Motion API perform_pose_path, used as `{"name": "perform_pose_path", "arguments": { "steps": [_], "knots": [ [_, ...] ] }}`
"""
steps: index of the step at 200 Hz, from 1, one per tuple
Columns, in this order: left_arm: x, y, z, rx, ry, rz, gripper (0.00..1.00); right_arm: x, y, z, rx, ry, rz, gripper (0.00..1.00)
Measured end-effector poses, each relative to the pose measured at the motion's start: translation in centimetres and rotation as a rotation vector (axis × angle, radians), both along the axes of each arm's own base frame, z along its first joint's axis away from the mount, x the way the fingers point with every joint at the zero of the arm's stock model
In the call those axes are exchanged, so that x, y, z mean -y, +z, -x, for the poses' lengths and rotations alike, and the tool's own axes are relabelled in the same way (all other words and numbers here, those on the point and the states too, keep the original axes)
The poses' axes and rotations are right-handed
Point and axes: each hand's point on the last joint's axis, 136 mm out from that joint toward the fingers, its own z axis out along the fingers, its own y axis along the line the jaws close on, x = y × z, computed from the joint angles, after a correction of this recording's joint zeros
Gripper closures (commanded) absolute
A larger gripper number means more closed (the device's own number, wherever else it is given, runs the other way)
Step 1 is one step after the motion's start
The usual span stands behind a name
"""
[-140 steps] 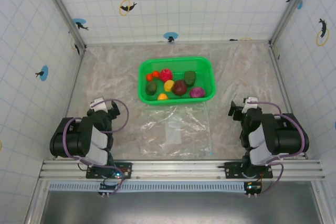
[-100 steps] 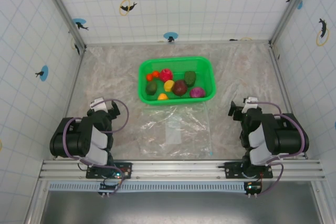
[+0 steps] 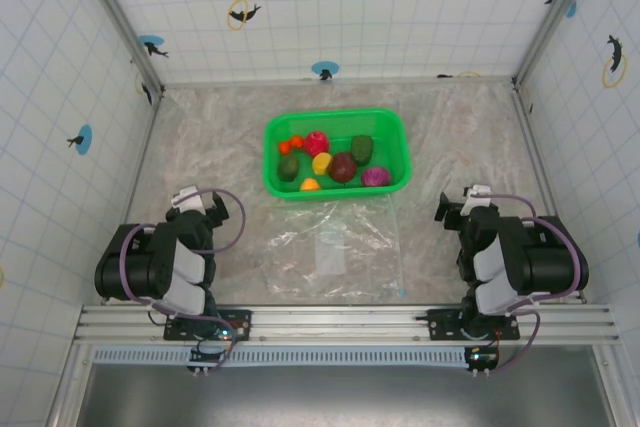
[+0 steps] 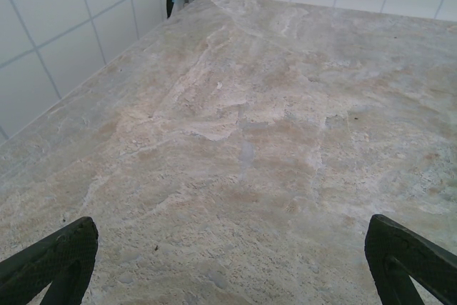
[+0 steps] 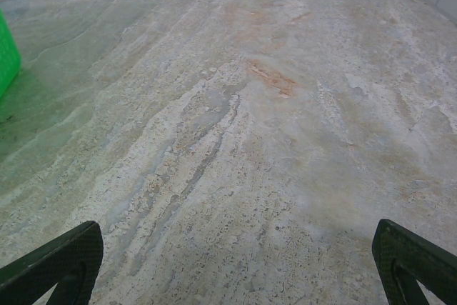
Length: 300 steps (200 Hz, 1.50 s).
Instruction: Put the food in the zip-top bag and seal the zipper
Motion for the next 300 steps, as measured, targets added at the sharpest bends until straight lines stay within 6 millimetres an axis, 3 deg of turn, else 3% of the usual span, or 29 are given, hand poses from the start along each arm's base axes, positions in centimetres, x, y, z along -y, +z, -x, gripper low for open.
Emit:
{"name": "perform_pose_path", "arguments": {
  "steps": [55, 68, 83, 106, 131, 158, 178, 194, 214, 249, 276, 300],
  "knots": [
    [0.6, 0.4, -0.1, -0.011, -0.023, -0.009, 0.02, -0.6, 0.3, 0.1, 0.002, 0.02, 0.033, 0.0],
    [1.4, 2.3, -0.8, 0.026, -0.046, -0.022, 0.02, -1.1, 1.3, 0.0, 0.022, 0.021, 0.065, 0.0],
    [2.9, 6.1, -1.7, 0.116, -0.088, -0.047, 0.02, -1.9, 3.7, -0.5, 0.073, 0.017, 0.089, 0.0],
    [7.0, 12.5, -2.0, 0.264, -0.211, -0.076, 0.02, -3.2, 9.0, -1.4, 0.195, 0.016, 0.084, 0.0],
    [12.8, 17.7, -0.4, 0.355, -0.408, -0.087, 0.03, -5.1, 14.0, -0.2, 0.318, 0.047, 0.039, 0.0],
    [19.4, 21.5, 3.1, 0.372, -0.637, -0.048, 0.02, -7.5, 16.9, 2.2, 0.383, 0.13, -0.083, 0.0],
    [23.0, 22.8, 5.6, 0.289, -0.746, -0.007, 0.02, -9.4, 18.3, 3.0, 0.324, 0.174, -0.167, 0.0],
    [25.0, 22.9, 7.0, 0.15, -0.811, 0.027, 0.02, -11.4, 20.0, 3.3, 0.257, 0.23, -0.207, 0.0],
    [25.1, 22.5, 7.5, 0.026, -0.796, 0.104, 0.02, -12.9, 20.3, 3.7, 0.19, 0.299, -0.256, 0.0],
    [23.3, 16.9, 9.2, -0.148, -0.716, 0.257, 0.02, -14.9, 15.4, 4.2, -0.026, 0.394, -0.316, 0.0],
    [24.1, 13.1, 11.0, -0.295, -0.752, 0.344, 0.03, -16.5, 11.1, 5.1, -0.222, 0.462, -0.333, 0.14],
    [25.1, 8.7, 13.3, -0.46, -0.812, 0.409, 0.15, -17.5, 8.6, 5.8, -0.359, 0.52, -0.384, 0.3]
  ]
}}
